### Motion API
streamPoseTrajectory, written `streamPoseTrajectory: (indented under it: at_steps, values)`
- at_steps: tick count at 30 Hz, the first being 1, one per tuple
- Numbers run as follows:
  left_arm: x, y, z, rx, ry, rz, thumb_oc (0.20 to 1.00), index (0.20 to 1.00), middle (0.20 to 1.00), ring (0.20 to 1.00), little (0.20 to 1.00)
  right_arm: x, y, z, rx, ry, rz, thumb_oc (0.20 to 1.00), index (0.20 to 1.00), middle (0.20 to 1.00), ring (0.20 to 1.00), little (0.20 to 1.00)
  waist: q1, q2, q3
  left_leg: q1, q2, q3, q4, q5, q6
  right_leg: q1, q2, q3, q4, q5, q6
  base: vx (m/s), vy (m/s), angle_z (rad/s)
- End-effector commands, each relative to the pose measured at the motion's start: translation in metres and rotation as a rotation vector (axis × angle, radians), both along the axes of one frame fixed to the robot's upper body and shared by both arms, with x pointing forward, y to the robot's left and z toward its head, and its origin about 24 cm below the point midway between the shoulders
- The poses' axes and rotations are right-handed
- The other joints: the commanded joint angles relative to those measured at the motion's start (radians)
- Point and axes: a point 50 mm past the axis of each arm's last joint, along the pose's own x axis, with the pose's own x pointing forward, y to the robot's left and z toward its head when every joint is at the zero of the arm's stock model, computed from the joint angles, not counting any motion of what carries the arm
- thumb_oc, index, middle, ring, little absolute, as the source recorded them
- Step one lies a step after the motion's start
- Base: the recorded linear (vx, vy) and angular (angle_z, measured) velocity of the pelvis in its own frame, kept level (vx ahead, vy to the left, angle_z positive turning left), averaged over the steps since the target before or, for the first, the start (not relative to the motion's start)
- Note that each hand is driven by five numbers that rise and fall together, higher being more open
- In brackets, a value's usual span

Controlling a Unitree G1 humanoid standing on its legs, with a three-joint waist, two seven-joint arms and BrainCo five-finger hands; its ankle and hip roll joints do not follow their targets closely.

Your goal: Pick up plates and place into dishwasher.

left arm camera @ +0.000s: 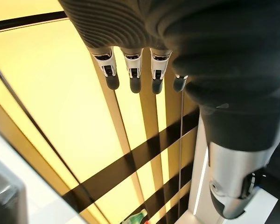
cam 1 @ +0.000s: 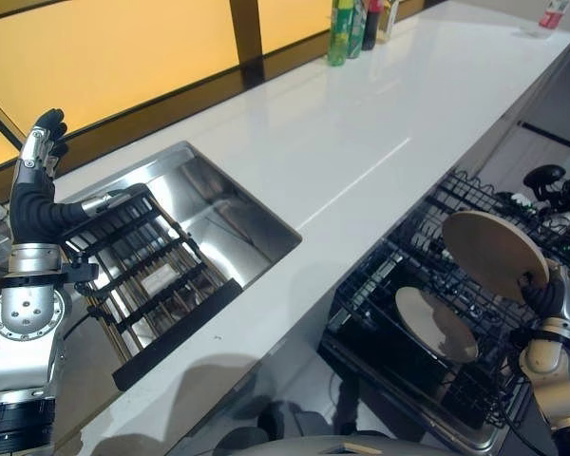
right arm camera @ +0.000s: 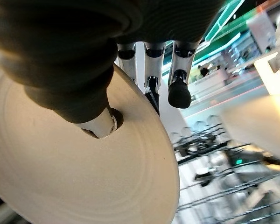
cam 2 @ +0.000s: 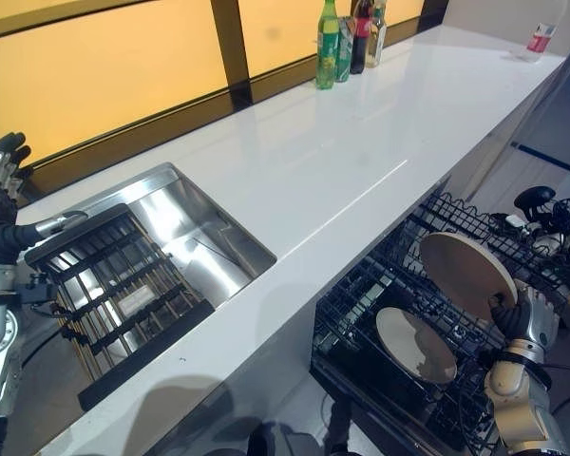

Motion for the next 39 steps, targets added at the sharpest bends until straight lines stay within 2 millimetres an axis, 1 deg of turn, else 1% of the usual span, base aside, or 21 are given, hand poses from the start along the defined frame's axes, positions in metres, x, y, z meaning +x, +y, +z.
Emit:
streamPoseTrajectory:
  at_steps: [1,3,4,6,8,12,14,20,23,29,32,34,36,39]
  values:
    - [0.005,0.004,0.024,0.044,-0.072,0.004,1.0,1.0,1.0,1.0,1.0,0.019,-0.008,0.036,-0.179,-0.122,0.004,0.2,0.2,0.2,0.2,0.2,0.041,-0.023,-0.046,-0.21,-0.011,-0.086,0.24,-0.117,-0.054,-0.13,-0.116,-0.022,0.107,0.044,0.132,-0.12,-0.033,-0.21]
    - [0.01,0.0,0.028,0.047,-0.092,0.0,1.0,1.0,1.0,1.0,1.0,0.025,-0.01,0.041,-0.215,-0.126,-0.011,0.2,0.2,0.2,0.2,0.2,0.052,-0.018,-0.017,-0.271,-0.022,-0.094,0.279,-0.118,-0.057,-0.165,-0.122,-0.023,0.119,0.045,0.134,-0.16,-0.029,-0.13]
    - [0.011,-0.001,0.029,0.047,-0.098,0.0,1.0,1.0,1.0,1.0,1.0,0.027,-0.01,0.042,-0.22,-0.132,-0.012,0.2,0.2,0.2,0.2,0.2,0.053,-0.017,-0.012,-0.288,-0.024,-0.095,0.29,-0.12,-0.057,-0.175,-0.123,-0.023,0.122,0.045,0.135,-0.18,-0.032,0.0]
    - [0.014,-0.005,0.033,0.043,-0.126,0.001,1.0,1.0,1.0,1.0,1.0,0.034,-0.008,0.048,-0.255,-0.149,-0.011,0.2,0.2,0.2,0.2,0.2,0.061,-0.011,0.027,-0.35,-0.032,-0.1,0.33,-0.123,-0.062,-0.214,-0.131,-0.024,0.135,0.049,0.137,-0.21,-0.047,0.02]
    - [0.016,-0.007,0.035,0.045,-0.142,-0.001,1.0,1.0,1.0,1.0,1.0,0.039,-0.006,0.051,-0.284,-0.152,-0.009,0.2,0.2,0.2,0.2,0.2,0.067,-0.004,0.045,-0.389,-0.035,-0.103,0.353,-0.124,-0.063,-0.236,-0.134,-0.025,0.14,0.05,0.139,-0.14,-0.055,-0.04]
    - [0.019,-0.015,0.037,0.05,-0.162,-0.015,1.0,1.0,1.0,1.0,1.0,0.045,-0.006,0.055,-0.343,-0.138,-0.001,0.2,0.2,0.2,0.2,0.2,0.077,0.006,0.063,-0.436,-0.04,-0.104,0.36,-0.114,-0.07,-0.246,-0.142,-0.031,0.12,0.052,0.138,-0.09,-0.029,-0.18]
    - [0.024,-0.022,0.042,0.049,-0.195,-0.027,1.0,1.0,1.0,1.0,1.0,0.053,-0.007,0.063,-0.371,-0.148,0.007,0.2,0.2,0.2,0.2,0.2,0.079,0.017,0.082,-0.477,-0.043,-0.107,0.371,-0.109,-0.076,-0.27,-0.151,-0.031,0.114,0.055,0.137,-0.15,0.0,0.06]
    - [0.03,-0.031,0.046,0.056,-0.233,-0.018,1.0,1.0,1.0,1.0,1.0,0.072,-0.003,0.08,-0.448,-0.153,0.046,0.2,0.2,0.2,0.2,0.2,0.076,0.039,0.131,-0.534,-0.042,-0.109,0.394,-0.105,-0.089,-0.328,-0.159,-0.037,0.128,0.06,0.126,-0.08,0.004,0.07]
    - [0.033,-0.033,0.048,0.048,-0.247,-0.005,1.0,1.0,1.0,1.0,1.0,0.082,-0.002,0.093,-0.492,-0.184,0.041,0.2,0.2,0.2,0.2,0.2,0.07,0.048,0.163,-0.553,-0.041,-0.107,0.403,-0.104,-0.092,-0.353,-0.158,-0.032,0.135,0.064,0.112,-0.06,0.026,-0.01]
    - [0.033,-0.036,0.052,0.033,-0.282,-0.005,1.0,1.0,1.0,1.0,1.0,0.09,-0.006,0.111,-0.524,-0.233,0.009,0.2,0.2,0.2,0.2,0.2,0.059,0.067,0.204,-0.568,-0.044,-0.104,0.399,-0.096,-0.088,-0.395,-0.155,-0.03,0.152,0.072,0.096,-0.05,0.034,-0.04]
    - [0.035,-0.037,0.055,0.028,-0.292,0.0,1.0,1.0,1.0,1.0,1.0,0.095,-0.006,0.112,-0.515,-0.192,0.02,0.2,0.2,0.2,0.2,0.2,0.052,0.074,0.217,-0.579,-0.046,-0.099,0.407,-0.095,-0.085,-0.418,-0.154,-0.031,0.168,0.074,0.09,-0.04,0.033,-0.02]
    - [0.036,-0.038,0.055,0.02,-0.298,0.005,1.0,1.0,1.0,1.0,1.0,0.099,-0.005,0.11,-0.492,-0.128,0.042,0.2,0.2,0.2,0.2,0.2,0.046,0.081,0.232,-0.585,-0.05,-0.098,0.413,-0.093,-0.081,-0.441,-0.152,-0.03,0.186,0.076,0.085,-0.04,0.045,-0.04]
    - [0.038,-0.039,0.055,0.016,-0.301,0.01,1.0,1.0,1.0,1.0,1.0,0.104,-0.007,0.104,-0.453,-0.057,0.053,0.2,0.2,0.2,0.2,0.2,0.041,0.088,0.247,-0.591,-0.055,-0.094,0.421,-0.093,-0.077,-0.46,-0.147,-0.024,0.202,0.077,0.078,-0.04,0.048,-0.05]
    - [0.04,-0.043,0.057,0.012,-0.309,0.008,1.0,1.0,1.0,1.0,1.0,0.107,-0.011,0.097,-0.403,-0.016,0.03,0.2,0.2,0.2,0.2,0.2,0.037,0.101,0.268,-0.594,-0.063,-0.091,0.426,-0.092,-0.071,-0.477,-0.144,-0.024,0.217,0.078,0.069,-0.04,0.042,-0.03]
